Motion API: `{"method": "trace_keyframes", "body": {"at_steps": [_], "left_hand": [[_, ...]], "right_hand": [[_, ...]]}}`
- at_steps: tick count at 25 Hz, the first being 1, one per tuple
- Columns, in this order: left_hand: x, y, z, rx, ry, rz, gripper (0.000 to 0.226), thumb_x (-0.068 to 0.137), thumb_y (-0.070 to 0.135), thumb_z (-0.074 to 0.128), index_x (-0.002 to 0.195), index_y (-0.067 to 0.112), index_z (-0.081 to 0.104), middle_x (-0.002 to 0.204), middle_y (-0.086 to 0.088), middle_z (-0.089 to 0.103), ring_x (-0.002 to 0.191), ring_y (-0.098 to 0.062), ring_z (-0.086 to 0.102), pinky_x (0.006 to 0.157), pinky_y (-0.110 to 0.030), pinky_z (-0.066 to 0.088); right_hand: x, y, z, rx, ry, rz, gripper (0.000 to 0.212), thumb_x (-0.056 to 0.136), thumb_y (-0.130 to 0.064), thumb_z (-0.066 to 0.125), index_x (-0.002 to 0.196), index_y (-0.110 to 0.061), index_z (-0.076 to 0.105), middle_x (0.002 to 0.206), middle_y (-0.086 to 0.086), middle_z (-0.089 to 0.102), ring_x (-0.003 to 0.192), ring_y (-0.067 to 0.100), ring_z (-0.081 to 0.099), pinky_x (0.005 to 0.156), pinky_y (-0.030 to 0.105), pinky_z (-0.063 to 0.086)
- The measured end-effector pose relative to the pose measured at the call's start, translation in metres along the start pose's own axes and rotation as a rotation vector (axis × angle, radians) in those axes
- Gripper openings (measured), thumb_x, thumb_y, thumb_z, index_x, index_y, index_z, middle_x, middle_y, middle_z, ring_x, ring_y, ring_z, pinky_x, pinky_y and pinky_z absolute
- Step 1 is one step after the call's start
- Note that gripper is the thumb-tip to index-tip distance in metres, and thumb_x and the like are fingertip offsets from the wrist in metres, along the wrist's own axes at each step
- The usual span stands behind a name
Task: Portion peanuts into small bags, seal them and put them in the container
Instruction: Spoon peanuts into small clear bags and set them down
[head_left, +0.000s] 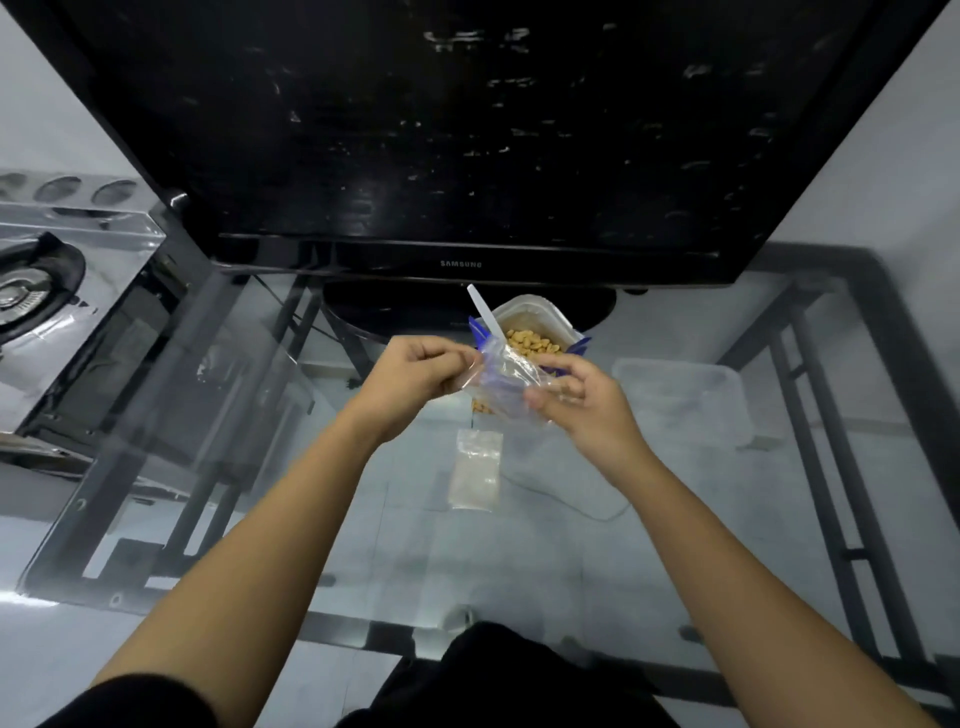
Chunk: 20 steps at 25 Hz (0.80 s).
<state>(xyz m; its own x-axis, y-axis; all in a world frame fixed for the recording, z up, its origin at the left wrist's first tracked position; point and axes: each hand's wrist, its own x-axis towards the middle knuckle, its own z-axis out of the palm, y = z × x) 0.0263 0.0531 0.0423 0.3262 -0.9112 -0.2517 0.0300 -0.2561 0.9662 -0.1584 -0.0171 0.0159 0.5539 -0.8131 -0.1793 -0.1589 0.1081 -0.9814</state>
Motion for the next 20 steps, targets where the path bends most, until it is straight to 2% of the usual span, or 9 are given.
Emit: {"method": "trace_keyframes", "body": {"at_steps": [2, 5, 8, 11, 13, 17, 20], "left_hand": [[0.001, 0.012, 0.0, 0.05, 0.005, 0.029, 0.015, 0.087, -0.003, 0.055, 0.087, 0.001, 0.07, 0.057, 0.011, 0.069, 0.054, 0.002, 0.061, 0.049, -0.007, 0.044], [0.005, 0.022, -0.001, 0.033, -0.018, 0.069, 0.016, 0.083, -0.003, 0.062, 0.078, 0.01, 0.07, 0.063, 0.007, 0.072, 0.063, -0.002, 0.066, 0.058, -0.012, 0.051], [0.008, 0.027, 0.0, -0.023, -0.013, 0.078, 0.016, 0.081, -0.001, 0.066, 0.088, 0.013, 0.065, 0.064, 0.003, 0.069, 0.065, -0.007, 0.066, 0.061, -0.018, 0.055], [0.011, 0.028, 0.003, -0.25, -0.066, -0.039, 0.028, 0.085, -0.002, 0.058, 0.11, 0.01, 0.06, 0.063, 0.004, 0.069, 0.064, -0.006, 0.068, 0.058, -0.016, 0.056], [0.012, 0.028, 0.006, -0.338, -0.118, -0.125, 0.031, 0.086, -0.002, 0.056, 0.116, 0.005, 0.06, 0.069, -0.001, 0.072, 0.066, -0.008, 0.07, 0.058, -0.016, 0.057], [0.015, 0.029, 0.008, -0.473, -0.128, -0.215, 0.027, 0.088, -0.004, 0.05, 0.111, 0.002, 0.062, 0.075, -0.01, 0.074, 0.065, -0.013, 0.072, 0.054, -0.018, 0.058], [0.019, 0.032, 0.01, -0.448, -0.123, -0.195, 0.024, 0.089, -0.004, 0.046, 0.102, 0.003, 0.065, 0.075, -0.01, 0.074, 0.064, -0.013, 0.071, 0.055, -0.018, 0.058]], "right_hand": [[0.006, -0.013, -0.011, -0.011, -0.069, -0.022, 0.034, 0.084, -0.015, 0.066, 0.109, -0.035, 0.057, 0.09, -0.007, 0.072, 0.087, 0.009, 0.068, 0.079, 0.025, 0.053], [0.012, -0.028, -0.023, -0.062, -0.123, -0.075, 0.039, 0.088, -0.013, 0.06, 0.113, -0.041, 0.051, 0.107, -0.002, 0.07, 0.103, 0.016, 0.065, 0.091, 0.033, 0.05], [0.014, -0.029, -0.028, -0.144, -0.08, -0.109, 0.037, 0.086, -0.02, 0.064, 0.11, -0.045, 0.05, 0.1, -0.006, 0.069, 0.093, 0.012, 0.066, 0.09, 0.033, 0.05], [0.016, -0.026, -0.033, -0.166, -0.004, -0.123, 0.036, 0.084, -0.02, 0.066, 0.108, -0.042, 0.051, 0.091, -0.004, 0.068, 0.09, 0.014, 0.066, 0.087, 0.033, 0.051], [0.018, -0.028, -0.034, -0.184, -0.004, -0.141, 0.035, 0.086, -0.016, 0.063, 0.113, -0.035, 0.051, 0.093, -0.003, 0.069, 0.094, 0.016, 0.065, 0.089, 0.031, 0.051], [0.022, -0.036, -0.035, -0.228, -0.016, -0.171, 0.037, 0.09, -0.01, 0.057, 0.123, -0.025, 0.049, 0.097, -0.003, 0.068, 0.099, 0.013, 0.063, 0.088, 0.022, 0.048], [0.024, -0.042, -0.038, -0.227, -0.001, -0.178, 0.038, 0.09, -0.013, 0.057, 0.125, -0.022, 0.048, 0.096, -0.003, 0.068, 0.098, 0.014, 0.062, 0.087, 0.019, 0.047]]}}
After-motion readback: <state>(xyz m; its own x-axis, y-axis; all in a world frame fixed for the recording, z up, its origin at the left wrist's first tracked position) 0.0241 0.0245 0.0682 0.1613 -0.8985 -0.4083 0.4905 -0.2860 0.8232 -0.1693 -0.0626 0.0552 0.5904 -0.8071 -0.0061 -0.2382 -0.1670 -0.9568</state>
